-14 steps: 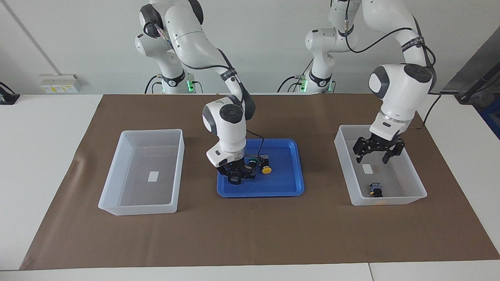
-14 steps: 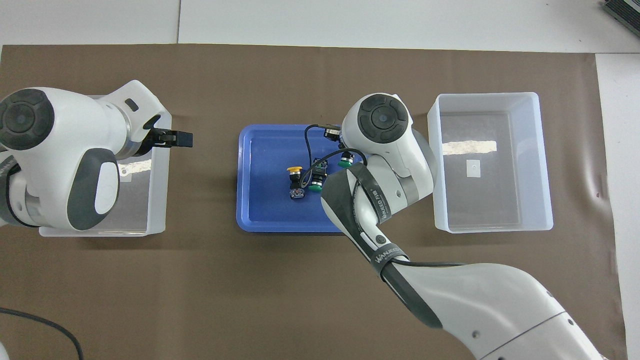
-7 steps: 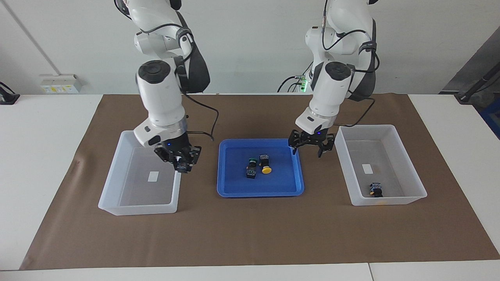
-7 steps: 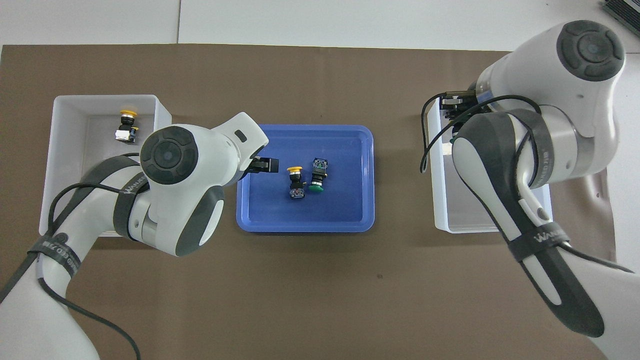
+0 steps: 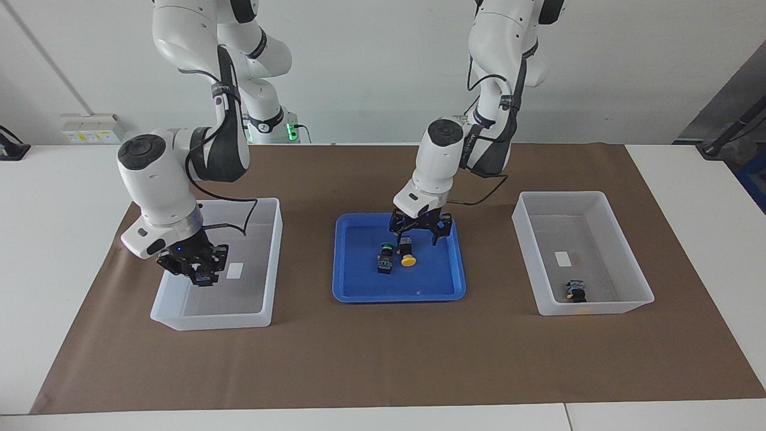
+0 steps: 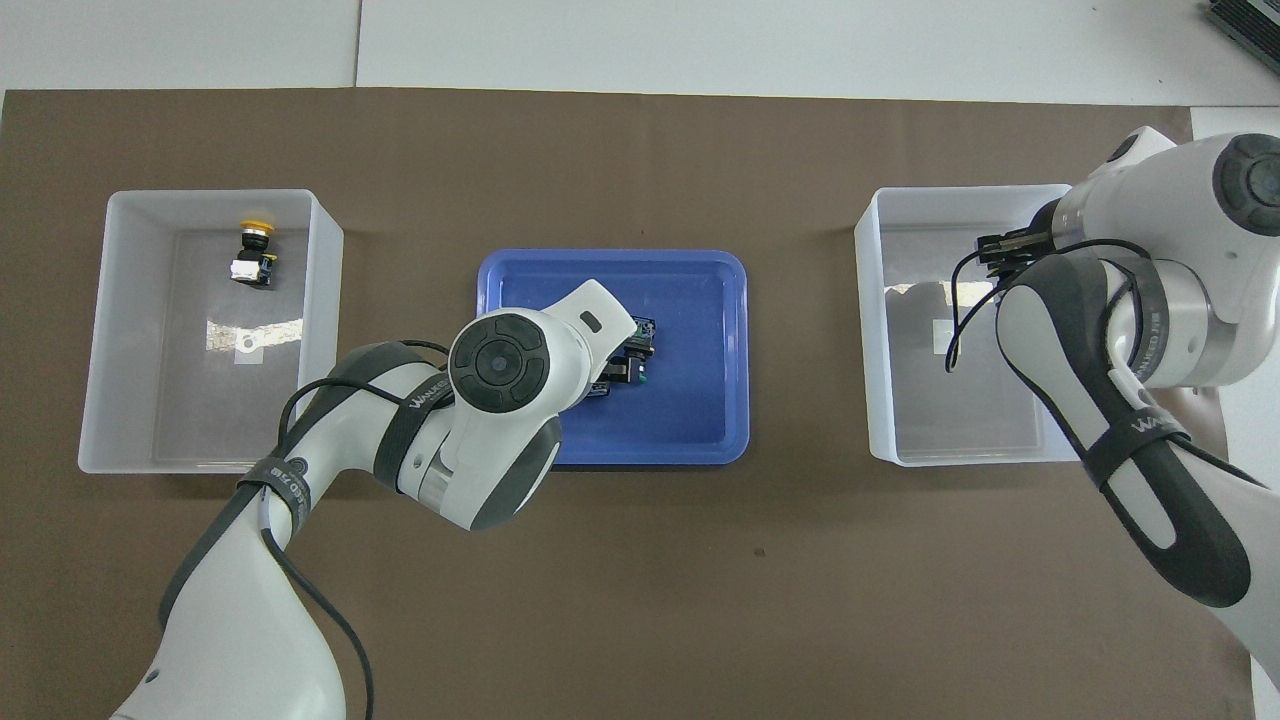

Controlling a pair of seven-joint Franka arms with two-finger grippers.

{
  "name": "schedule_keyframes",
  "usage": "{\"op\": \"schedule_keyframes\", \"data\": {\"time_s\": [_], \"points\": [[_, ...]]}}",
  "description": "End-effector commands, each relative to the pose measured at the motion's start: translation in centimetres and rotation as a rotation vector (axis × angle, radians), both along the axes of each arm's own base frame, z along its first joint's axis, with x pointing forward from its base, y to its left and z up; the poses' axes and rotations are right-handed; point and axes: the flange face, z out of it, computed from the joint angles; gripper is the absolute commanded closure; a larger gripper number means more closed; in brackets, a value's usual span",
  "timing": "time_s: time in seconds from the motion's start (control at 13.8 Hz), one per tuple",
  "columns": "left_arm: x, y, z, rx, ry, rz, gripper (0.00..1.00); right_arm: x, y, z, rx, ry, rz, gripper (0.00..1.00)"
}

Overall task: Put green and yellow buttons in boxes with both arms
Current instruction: 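Release the green button in the bin while the left gripper grasps the yellow button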

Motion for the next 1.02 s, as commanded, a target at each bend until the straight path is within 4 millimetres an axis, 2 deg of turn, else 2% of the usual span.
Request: {"op": "schedule_keyframes", "data": {"time_s": [0.0, 0.22, 0.29, 0.36, 0.44, 0.51, 0.58, 0.73, 0.8, 0.94], "points": [[-0.8, -0.7, -0.1, 0.003, -0.01, 0.014, 0.0, -1.6, 0.3, -2.0, 0.021, -0.025, 0.003, 1.0], [-1.4, -0.8, -1.3, 0.008, 0.004, 0.034, 0.14, -2.3, 0.1, -4.2, 0.017, -0.061, 0.005, 1.0], [-1.3, -0.9, -1.6, 0.003, 0.001, 0.045, 0.19, -2.2, 0.3, -4.7, 0.017, -0.06, 0.006, 0.89], [-1.3, -0.8, -2.1, -0.005, -0.007, 0.06, 0.22, -2.2, 0.4, -5.1, 0.017, -0.056, 0.004, 0.65], [-1.9, -0.9, -2.7, -0.007, -0.009, 0.06, 0.24, -2.1, 0.5, -5.3, 0.02, -0.065, -0.011, 0.36], [-2.3, -1.0, -3.0, -0.006, -0.004, 0.063, 0.28, -2.0, 0.7, -5.2, 0.024, -0.067, -0.024, 0.17], [-2.3, -1.0, -3.0, -0.005, 0.005, 0.087, 0.48, -1.9, 0.9, -5.1, 0.025, -0.068, -0.027, 0.0], [-2.3, -1.0, -2.9, -0.01, 0.007, 0.117, 0.95, -1.9, 1.1, -4.0, 0.028, -0.075, -0.026, 0.0], [-2.3, -1.0, -3.0, -0.009, 0.008, 0.116, 1.0, -1.8, 2.1, -2.6, 0.034, -0.078, -0.018, 0.0], [-2.3, -0.9, -2.6, 0.002, 0.018, 0.118, 1.0, -1.7, 3.4, 1.2, 0.047, -0.045, -0.042, 0.0]]}}
